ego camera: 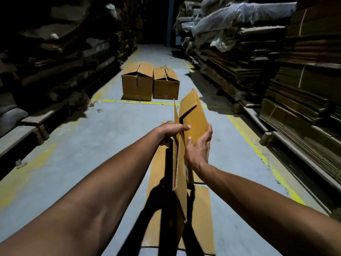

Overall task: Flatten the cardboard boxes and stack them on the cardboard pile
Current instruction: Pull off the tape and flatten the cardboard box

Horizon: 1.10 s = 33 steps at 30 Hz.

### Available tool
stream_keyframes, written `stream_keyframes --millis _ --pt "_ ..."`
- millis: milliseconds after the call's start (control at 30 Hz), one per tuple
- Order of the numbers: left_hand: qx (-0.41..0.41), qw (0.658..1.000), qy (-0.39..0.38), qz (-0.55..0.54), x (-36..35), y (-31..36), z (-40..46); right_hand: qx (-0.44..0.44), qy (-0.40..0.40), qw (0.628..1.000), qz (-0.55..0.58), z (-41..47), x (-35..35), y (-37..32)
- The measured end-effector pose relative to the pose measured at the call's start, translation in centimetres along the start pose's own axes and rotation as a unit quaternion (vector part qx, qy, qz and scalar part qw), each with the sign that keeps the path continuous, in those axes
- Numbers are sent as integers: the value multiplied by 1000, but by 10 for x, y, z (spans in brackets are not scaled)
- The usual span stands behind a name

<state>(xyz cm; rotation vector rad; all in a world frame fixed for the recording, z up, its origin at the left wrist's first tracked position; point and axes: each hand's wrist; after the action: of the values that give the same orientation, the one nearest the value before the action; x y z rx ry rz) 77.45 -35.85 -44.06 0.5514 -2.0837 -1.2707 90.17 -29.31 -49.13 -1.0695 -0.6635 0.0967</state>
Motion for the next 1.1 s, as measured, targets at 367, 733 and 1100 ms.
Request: stream_keyframes --millis 367,733,1100 --pt "-7 975 116 190 -4 6 -20 -14 -185 981 58 10 4 -1" --pt "-30 988 110 102 7 24 -27 -194 -183 963 -38 12 16 8" --pt "-172 963 7 -210 38 72 -50 -150 -165 975 12 80 105 -34"
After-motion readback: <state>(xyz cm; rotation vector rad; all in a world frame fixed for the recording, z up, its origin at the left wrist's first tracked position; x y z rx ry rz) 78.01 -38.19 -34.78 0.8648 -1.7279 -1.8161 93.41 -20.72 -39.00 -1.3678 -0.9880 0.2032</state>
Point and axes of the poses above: each hand's wrist, its own z-axis towards the middle knuckle, its own x-axis out of the back of the hand, y = z × x, and after that the axes turned 3 degrees about -z, right-handed
